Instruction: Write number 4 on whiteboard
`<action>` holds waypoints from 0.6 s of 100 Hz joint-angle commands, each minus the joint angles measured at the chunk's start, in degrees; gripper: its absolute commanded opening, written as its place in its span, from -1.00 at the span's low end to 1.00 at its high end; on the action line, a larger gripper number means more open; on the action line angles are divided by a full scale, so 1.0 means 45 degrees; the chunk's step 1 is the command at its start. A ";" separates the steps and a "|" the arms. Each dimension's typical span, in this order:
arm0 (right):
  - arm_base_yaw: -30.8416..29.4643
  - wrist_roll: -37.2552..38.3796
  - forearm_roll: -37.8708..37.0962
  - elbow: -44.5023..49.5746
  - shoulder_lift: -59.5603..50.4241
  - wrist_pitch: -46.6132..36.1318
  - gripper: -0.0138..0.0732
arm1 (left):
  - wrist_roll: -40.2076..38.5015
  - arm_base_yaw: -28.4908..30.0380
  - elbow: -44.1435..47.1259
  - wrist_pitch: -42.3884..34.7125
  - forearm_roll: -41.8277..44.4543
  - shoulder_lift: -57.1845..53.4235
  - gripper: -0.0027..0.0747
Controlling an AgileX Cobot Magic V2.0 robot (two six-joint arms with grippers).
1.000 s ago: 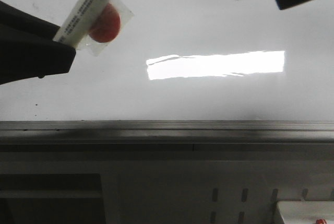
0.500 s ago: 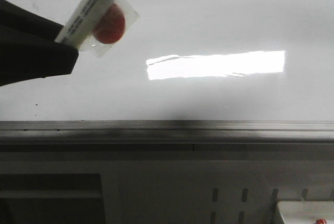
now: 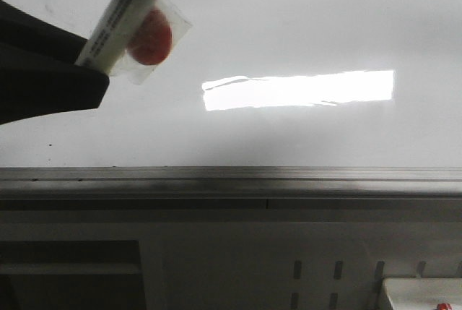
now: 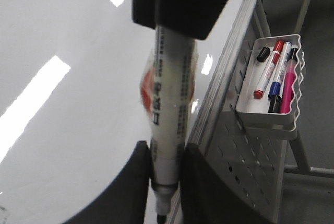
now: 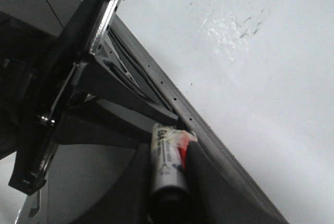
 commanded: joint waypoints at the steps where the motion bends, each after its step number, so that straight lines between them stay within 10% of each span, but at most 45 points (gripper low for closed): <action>1: -0.0046 -0.0157 -0.0343 -0.0449 -0.0189 -0.0910 -0.83 | -0.0097 0.0000 -0.0403 -0.0860 -0.0325 -0.0135 -0.90; 27: -0.0217 -0.0157 -0.1609 -0.0449 -0.0296 -0.0870 -0.83 | -0.0097 0.0028 -0.0431 0.0794 -0.2548 -0.0593 0.22; 60: -0.0721 -0.0034 -0.1778 -0.0449 -0.0276 -0.1857 -0.83 | -0.0145 0.0739 -0.0431 0.3015 -0.5542 -0.3666 0.04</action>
